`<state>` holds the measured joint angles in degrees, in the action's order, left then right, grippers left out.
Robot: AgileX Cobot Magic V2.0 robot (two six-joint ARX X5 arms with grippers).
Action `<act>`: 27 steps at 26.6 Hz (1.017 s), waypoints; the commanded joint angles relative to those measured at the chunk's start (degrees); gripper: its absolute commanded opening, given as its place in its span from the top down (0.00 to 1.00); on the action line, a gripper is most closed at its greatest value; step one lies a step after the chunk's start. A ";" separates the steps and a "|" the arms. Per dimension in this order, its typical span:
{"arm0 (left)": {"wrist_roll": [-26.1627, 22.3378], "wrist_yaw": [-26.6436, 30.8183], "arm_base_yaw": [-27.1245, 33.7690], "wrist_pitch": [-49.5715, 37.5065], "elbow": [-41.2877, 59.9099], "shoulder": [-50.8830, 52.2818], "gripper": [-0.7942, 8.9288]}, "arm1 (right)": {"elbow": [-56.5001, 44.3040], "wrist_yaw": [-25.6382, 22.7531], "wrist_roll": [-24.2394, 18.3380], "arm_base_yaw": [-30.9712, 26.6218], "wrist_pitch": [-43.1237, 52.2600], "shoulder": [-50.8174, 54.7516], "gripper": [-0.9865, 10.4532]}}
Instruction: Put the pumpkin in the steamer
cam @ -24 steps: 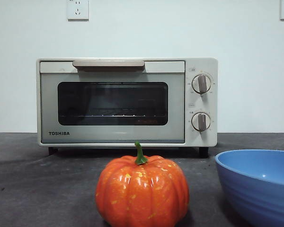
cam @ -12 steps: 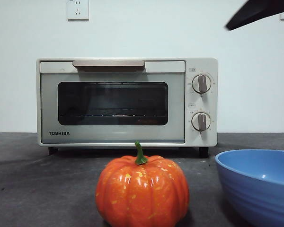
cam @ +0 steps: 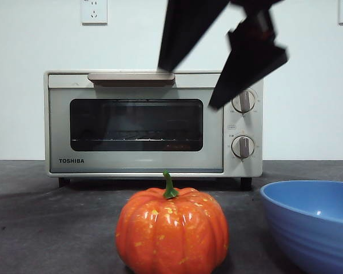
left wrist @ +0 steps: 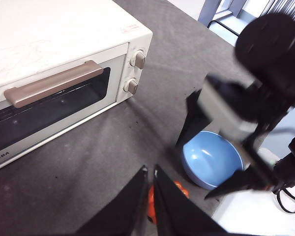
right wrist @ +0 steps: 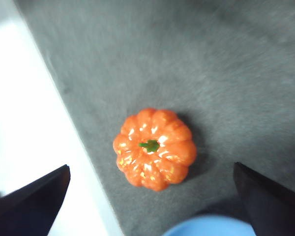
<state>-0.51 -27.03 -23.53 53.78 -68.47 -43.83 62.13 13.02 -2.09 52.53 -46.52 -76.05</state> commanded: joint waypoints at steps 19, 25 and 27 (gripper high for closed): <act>-0.33 -0.20 -0.28 -0.57 -1.31 -0.35 0.89 | 1.01 -3.87 -3.06 5.11 4.57 -20.20 0.39; -0.33 -0.20 -0.28 -0.50 -1.31 -0.35 0.89 | 1.01 -3.87 -2.82 5.31 5.88 -23.71 0.54; -0.35 -0.20 -0.28 -0.11 -1.31 -0.35 0.89 | 1.40 -3.85 -2.29 5.51 6.23 -23.28 0.61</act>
<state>-0.51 -27.03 -23.53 54.06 -68.47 -43.83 62.33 9.02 -4.62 57.23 -40.58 -98.91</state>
